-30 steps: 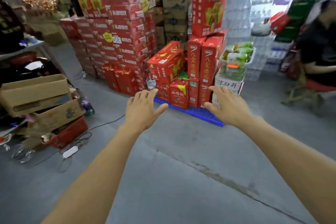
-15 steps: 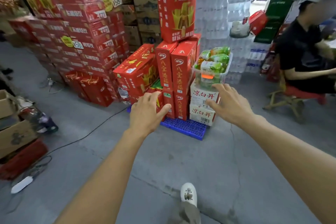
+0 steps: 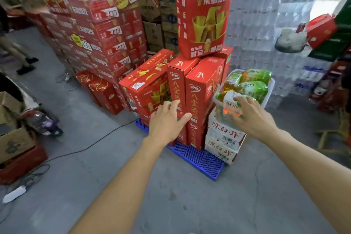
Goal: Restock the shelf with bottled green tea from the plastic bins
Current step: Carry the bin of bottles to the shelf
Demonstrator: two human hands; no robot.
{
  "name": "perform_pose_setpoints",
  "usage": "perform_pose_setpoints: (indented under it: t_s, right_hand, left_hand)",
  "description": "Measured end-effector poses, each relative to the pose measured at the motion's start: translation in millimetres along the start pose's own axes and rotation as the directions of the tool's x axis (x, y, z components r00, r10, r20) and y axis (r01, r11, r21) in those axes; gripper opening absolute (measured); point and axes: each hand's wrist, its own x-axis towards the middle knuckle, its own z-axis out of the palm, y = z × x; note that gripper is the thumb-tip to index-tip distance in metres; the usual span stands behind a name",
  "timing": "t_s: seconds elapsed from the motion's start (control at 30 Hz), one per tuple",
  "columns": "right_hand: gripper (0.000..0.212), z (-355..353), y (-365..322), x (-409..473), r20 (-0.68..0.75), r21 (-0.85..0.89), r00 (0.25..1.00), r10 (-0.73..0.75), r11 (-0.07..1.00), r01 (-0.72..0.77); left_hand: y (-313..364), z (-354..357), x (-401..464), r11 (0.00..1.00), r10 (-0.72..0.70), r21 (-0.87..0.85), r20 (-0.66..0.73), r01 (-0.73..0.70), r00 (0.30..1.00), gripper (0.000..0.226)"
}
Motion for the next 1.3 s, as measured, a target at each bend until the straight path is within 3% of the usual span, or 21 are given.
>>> perform_pose_setpoints:
  t_s: [0.2, 0.57, 0.9, 1.13, 1.3]
  right_hand:
    - [0.057, -3.1, 84.3, 90.0, 0.023, -0.020, 0.998, -0.061, 0.998, 0.061]
    - [0.056, -42.9, 243.0, 236.9, 0.166, -0.029, 0.958, -0.235, 0.970, 0.243]
    - [0.060, -10.2, 301.5, 358.0, 0.327, -0.021, 0.913, -0.244, 0.964, 0.265]
    - [0.061, 23.7, 326.0, 436.8, 0.465, -0.053, 0.878, -0.117, 0.986, 0.159]
    - [0.063, 55.8, 343.3, 484.0, 0.582, -0.123, 0.811, -0.059, 0.980, 0.159]
  left_hand:
    - [59.5, 36.5, 78.4, 0.997, -0.077, -0.004, 0.004, 0.077, 0.997, 0.066]
    - [186.4, 127.1, 172.6, 0.930, -0.354, -0.112, -0.010, 0.351, 0.935, 0.066]
    - [204.5, 196.3, 241.9, 0.840, -0.507, -0.168, 0.100, 0.516, 0.856, 0.065]
    - [194.8, 243.4, 282.2, 0.656, -0.649, -0.258, 0.288, 0.709, 0.705, 0.057]
    - [191.7, 275.2, 294.3, 0.384, -0.744, -0.382, 0.411, 0.841, 0.527, 0.059]
